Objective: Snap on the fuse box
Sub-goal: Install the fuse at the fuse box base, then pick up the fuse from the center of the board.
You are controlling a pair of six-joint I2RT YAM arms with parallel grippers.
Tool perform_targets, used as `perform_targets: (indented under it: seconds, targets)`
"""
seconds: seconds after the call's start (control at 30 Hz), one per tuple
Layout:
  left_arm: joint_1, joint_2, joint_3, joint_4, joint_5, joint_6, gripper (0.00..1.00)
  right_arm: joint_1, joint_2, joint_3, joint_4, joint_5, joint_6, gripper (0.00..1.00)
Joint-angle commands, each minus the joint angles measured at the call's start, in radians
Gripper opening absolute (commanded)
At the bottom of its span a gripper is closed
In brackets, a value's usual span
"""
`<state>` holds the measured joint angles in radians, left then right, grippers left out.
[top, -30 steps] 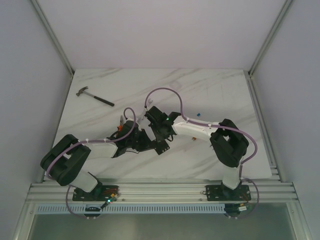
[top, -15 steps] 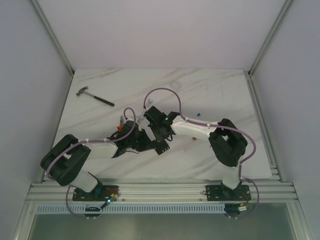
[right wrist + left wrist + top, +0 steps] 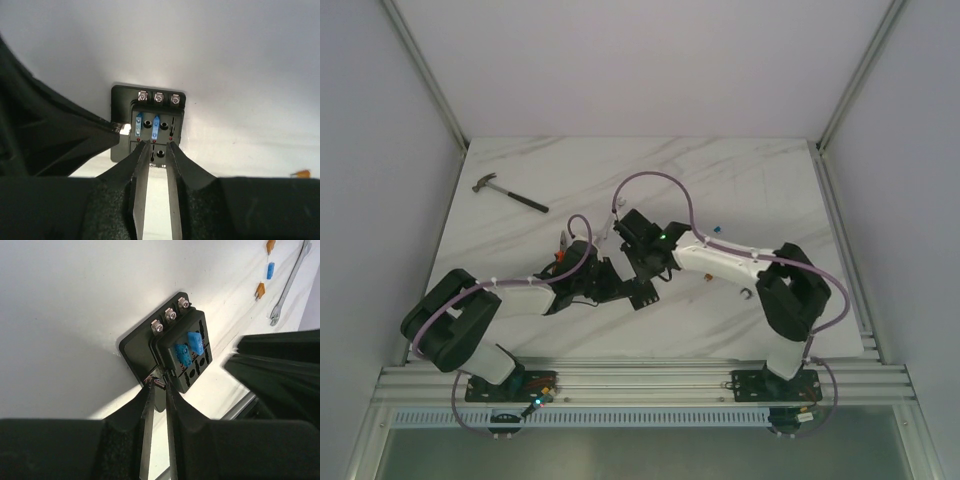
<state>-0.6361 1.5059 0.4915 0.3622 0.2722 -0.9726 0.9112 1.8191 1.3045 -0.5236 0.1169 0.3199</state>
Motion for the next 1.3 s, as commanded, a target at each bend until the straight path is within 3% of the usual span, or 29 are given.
perform_targets:
  seconds: [0.0,0.17,0.4,0.57,0.77,0.97,1.03,1.27]
  targets:
    - [-0.004,-0.016,0.024,-0.064,-0.020,0.029,0.25,-0.015,-0.126,-0.010,-0.022,0.035,0.000,0.31]
    - [-0.004,-0.034,0.036,-0.076,-0.020,0.033,0.33,-0.091,-0.203,-0.086,-0.021,0.071,0.011,0.43]
    - [-0.002,-0.084,0.029,-0.097,-0.053,0.044,0.51,-0.321,-0.252,-0.199,0.035,0.113,-0.027,0.55]
    - [0.008,-0.151,0.027,-0.115,-0.078,0.062,0.64,-0.469,-0.199,-0.186,0.112,0.072,-0.175,0.57]
    - [0.030,-0.186,0.008,-0.126,-0.103,0.074,0.81,-0.611,-0.080,-0.115,0.198,-0.094,-0.316,0.66]
    - [0.051,-0.218,-0.004,-0.146,-0.118,0.089,0.89,-0.668,0.030,-0.029,0.248,-0.181,-0.373,0.66]
    - [0.054,-0.224,-0.005,-0.154,-0.123,0.094,0.97,-0.670,0.065,0.004,0.241,-0.189,-0.394,0.66]
    - [0.061,-0.235,-0.014,-0.162,-0.126,0.095,0.99,-0.675,0.172,0.073,0.218,-0.206,-0.417,0.66]
